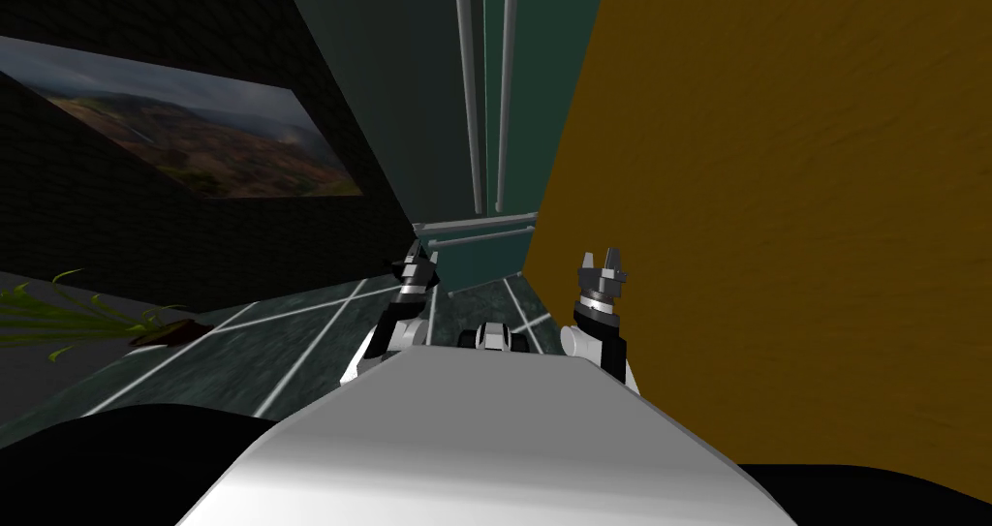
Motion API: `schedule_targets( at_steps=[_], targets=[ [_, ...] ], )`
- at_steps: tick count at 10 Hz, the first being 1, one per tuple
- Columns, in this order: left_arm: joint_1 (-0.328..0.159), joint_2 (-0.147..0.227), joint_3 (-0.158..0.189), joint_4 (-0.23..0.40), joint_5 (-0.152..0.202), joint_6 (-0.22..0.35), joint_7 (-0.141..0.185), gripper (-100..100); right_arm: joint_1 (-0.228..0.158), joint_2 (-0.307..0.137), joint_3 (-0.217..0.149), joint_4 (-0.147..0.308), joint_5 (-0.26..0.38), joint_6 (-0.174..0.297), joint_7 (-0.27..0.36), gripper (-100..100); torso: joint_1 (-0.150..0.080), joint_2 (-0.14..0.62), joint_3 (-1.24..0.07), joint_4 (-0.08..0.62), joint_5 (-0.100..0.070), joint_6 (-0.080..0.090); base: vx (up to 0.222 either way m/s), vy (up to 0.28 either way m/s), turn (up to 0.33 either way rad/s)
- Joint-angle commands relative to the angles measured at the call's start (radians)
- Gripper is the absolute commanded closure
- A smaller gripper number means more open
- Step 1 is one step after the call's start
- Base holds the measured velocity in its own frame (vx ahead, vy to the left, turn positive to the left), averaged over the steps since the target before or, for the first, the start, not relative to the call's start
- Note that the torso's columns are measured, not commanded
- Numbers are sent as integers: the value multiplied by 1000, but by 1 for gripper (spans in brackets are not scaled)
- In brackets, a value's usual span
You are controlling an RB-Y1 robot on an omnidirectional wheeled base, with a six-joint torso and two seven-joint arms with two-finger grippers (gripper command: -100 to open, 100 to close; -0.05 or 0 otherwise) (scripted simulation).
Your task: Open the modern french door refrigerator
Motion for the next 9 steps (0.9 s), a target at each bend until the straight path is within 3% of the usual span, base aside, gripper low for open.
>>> schedule_targets(
  at_steps=[1,9],
  targets=[
    [-17,8,1,-13,16,58,18,-100,0,0,0,0,0,0,0,0,-1,0,0,0,0,0,94,-26,21],
    [-68,31,2,-69,80,263,82,-100,0,0,0,0,0,0,0,0,1,0,0,0,0,0,99,-20,59]
  ],
)
